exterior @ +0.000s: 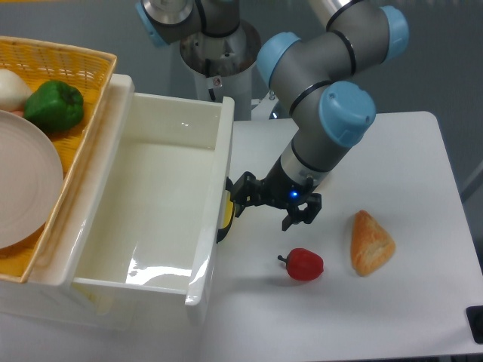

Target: Slide open the top white drawer

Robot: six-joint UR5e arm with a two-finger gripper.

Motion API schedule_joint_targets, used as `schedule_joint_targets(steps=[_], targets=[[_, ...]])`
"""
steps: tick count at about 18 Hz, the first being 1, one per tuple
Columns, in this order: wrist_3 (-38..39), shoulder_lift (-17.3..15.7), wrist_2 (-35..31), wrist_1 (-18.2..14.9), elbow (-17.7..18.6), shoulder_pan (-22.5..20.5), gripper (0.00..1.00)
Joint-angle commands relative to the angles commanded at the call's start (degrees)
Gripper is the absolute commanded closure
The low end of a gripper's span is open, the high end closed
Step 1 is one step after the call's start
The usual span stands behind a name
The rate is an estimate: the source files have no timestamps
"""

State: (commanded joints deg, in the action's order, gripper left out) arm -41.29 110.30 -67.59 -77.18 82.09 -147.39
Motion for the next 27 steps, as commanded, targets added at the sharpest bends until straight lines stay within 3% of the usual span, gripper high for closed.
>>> schedule_joint_targets(steps=[5,9,12,15,18,21,24,27], targets=[[-8.4,0.4,-0.7,1.9,0.3,-3.5,0.00],[-17.4,0.7,-9.1,2.1,0.6,-6.3,0.00],[-19.5,0.8,-12.7,2.1,0.9,-7.4,0.00],[-19.9,3.7,-13.7,3.1,0.4,-10.4,0.00],[-26.4,4.7,-20.1,4.5,0.5,-12.8,0.00],[-34.1,5.9,-20.3,6.4,0.3,-13.7,0.00],[-36.1,8.8,-20.9,9.1,-1.0,-14.2,0.00],[-38.8,10.6,-22.2,9.2,-3.1,-15.4,0.00]])
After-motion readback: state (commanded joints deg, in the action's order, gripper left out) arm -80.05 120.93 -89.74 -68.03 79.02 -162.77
